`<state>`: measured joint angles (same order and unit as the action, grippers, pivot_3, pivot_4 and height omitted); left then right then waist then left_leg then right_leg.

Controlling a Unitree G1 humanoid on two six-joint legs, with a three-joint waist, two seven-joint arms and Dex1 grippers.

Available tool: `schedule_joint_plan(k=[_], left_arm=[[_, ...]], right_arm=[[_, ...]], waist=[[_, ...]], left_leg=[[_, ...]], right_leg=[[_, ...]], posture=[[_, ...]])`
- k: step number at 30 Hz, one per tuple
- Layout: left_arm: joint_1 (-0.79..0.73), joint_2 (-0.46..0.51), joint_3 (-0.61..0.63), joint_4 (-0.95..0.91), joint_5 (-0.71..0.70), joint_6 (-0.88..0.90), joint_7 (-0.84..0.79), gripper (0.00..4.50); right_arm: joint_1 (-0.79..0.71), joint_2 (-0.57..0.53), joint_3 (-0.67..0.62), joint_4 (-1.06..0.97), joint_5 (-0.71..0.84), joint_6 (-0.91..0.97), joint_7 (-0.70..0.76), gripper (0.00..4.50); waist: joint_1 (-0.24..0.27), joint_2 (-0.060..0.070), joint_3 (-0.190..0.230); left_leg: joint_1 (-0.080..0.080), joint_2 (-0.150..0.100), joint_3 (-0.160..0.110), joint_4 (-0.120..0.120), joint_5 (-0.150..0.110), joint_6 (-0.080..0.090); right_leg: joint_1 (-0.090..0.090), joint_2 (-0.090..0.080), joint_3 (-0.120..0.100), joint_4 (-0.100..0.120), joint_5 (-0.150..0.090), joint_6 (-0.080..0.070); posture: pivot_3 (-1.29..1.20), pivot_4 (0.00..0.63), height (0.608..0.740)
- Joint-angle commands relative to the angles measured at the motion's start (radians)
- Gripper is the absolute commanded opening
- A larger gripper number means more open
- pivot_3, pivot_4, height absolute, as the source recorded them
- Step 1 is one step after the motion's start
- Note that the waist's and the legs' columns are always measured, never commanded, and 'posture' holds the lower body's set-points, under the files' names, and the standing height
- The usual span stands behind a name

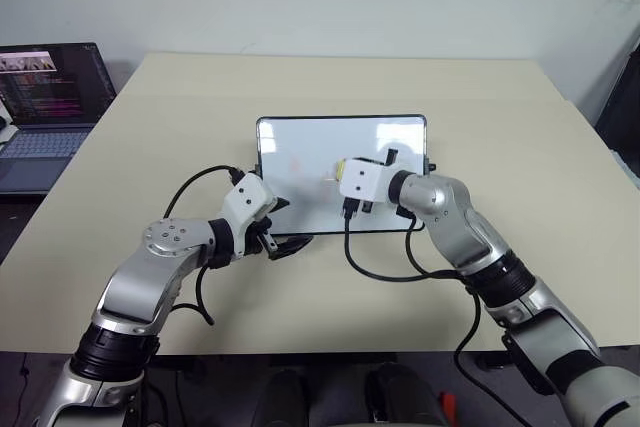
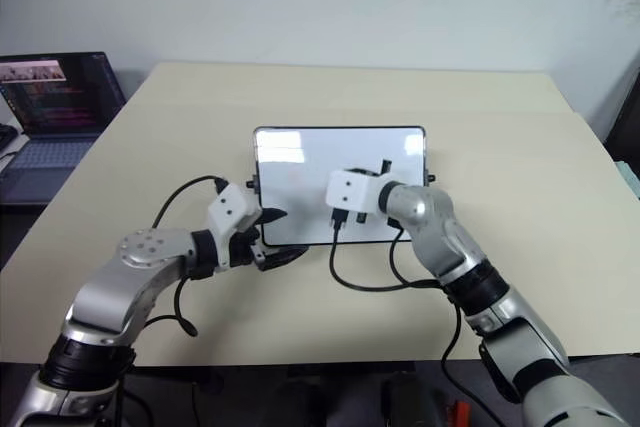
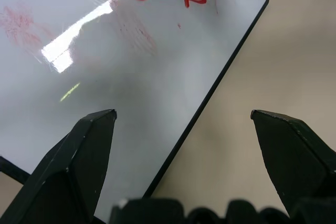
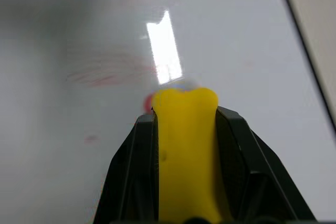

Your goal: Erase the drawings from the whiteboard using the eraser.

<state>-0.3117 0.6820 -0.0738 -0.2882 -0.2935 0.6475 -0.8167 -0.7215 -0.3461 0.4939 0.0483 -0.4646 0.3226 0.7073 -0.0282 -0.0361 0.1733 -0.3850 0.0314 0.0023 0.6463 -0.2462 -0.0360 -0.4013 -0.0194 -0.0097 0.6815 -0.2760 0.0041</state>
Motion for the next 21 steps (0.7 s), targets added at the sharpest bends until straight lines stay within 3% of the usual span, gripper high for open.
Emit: schedule_joint_plan(k=[1, 8, 13, 21], left_arm=[[-0.012, 0.002, 0.013, -0.027, -0.009, -0.006, 0.003, 4.5], [-0.007, -0.002, 0.01, -0.032, -0.011, -0.004, 0.004, 4.5], [-0.004, -0.004, 0.009, -0.031, -0.011, -0.005, 0.005, 4.5], [0.001, -0.008, 0.01, -0.035, -0.011, -0.003, 0.01, 4.5]], right_arm=[[0.018, -0.018, 0.014, 0.045, -0.017, 0.044, 0.033, 1.16], [-0.067, 0.054, -0.071, 0.118, -0.017, -0.036, -0.187, 1.15], [-0.066, 0.075, -0.052, 0.113, -0.005, -0.045, -0.171, 1.15], [0.014, 0.008, 0.012, 0.077, -0.017, 0.036, 0.01, 1.15]], waist=[[-0.001, 0.0, 0.0], [-0.003, 0.0, 0.0], [-0.001, 0.0, 0.0], [-0.001, 0.0, 0.0]], left_leg=[[0.001, 0.0, 0.0, 0.0, 0.0, 0.0], [0.005, 0.0, -0.001, 0.0, 0.0, 0.0], [0.003, 0.001, 0.0, -0.001, 0.0, 0.0], [0.004, 0.001, -0.001, -0.001, 0.0, 0.0]], right_leg=[[0.001, 0.0, 0.0, 0.0, 0.0, 0.0], [0.005, 0.001, 0.0, 0.0, 0.0, 0.0], [0.004, 0.0, 0.0, -0.002, 0.0, 0.0], [0.005, -0.001, -0.001, -0.002, -0.001, 0.0]], posture=[[0.0, 0.15, 0.74], [0.0, 0.15, 0.74], [0.0, 0.15, 0.74], [0.0, 0.15, 0.74]])
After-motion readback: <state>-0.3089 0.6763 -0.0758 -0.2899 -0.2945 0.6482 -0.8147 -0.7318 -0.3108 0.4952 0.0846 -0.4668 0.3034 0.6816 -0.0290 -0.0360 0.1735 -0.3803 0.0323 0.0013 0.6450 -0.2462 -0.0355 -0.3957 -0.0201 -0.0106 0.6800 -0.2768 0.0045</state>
